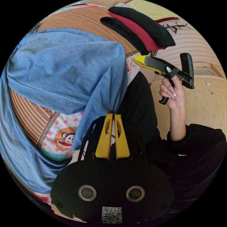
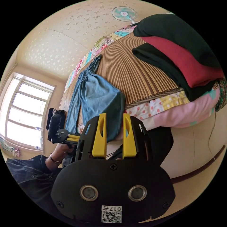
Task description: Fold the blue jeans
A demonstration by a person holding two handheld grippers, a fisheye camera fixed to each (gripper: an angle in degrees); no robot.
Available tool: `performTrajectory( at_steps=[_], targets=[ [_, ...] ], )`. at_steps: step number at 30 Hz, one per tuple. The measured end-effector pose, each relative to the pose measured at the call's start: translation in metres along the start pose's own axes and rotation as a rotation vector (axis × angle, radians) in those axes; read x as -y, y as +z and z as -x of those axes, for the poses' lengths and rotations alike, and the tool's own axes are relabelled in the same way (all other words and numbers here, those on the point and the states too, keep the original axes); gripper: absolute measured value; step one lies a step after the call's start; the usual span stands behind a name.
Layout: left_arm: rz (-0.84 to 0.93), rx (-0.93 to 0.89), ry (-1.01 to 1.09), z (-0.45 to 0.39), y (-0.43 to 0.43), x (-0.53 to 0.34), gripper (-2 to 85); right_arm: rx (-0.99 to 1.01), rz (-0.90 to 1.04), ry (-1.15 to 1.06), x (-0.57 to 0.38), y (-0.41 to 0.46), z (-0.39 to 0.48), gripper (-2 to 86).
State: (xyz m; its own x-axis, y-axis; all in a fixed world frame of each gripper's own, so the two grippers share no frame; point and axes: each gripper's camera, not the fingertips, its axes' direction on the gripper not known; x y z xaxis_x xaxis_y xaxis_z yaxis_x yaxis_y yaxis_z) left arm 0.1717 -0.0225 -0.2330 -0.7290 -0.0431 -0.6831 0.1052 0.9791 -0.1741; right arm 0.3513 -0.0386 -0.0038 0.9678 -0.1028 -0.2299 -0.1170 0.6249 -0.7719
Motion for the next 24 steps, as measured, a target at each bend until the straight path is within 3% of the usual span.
performTrajectory(
  at_steps=[6, 9, 14, 21, 24],
  targets=[
    [-0.027, -0.158, 0.038, -0.004, -0.013, -0.040, -0.9, 0.105, 0.191, -0.028, 0.017, 0.025, -0.010, 11.9],
    [-0.049, -0.243, 0.055, 0.001, -0.020, -0.052, -0.9, 0.232, 0.189, -0.041, 0.014, 0.021, -0.010, 10.2],
    [-0.113, -0.401, 0.153, 0.009, -0.057, -0.066, -0.8, 0.685, 0.212, -0.055, 0.012, 0.009, -0.014, 3.9],
    [-0.191, -0.360, 0.154, 0.029, -0.119, -0.077, 0.3, 0.810, 0.149, -0.259, 0.019, -0.034, 0.042, 1.9],
    [-0.350, -0.342, 0.057, 0.049, -0.161, -0.089, 4.3, 0.844, 0.175, -0.306, 0.027, -0.028, 0.071, 1.8]
  ],
)
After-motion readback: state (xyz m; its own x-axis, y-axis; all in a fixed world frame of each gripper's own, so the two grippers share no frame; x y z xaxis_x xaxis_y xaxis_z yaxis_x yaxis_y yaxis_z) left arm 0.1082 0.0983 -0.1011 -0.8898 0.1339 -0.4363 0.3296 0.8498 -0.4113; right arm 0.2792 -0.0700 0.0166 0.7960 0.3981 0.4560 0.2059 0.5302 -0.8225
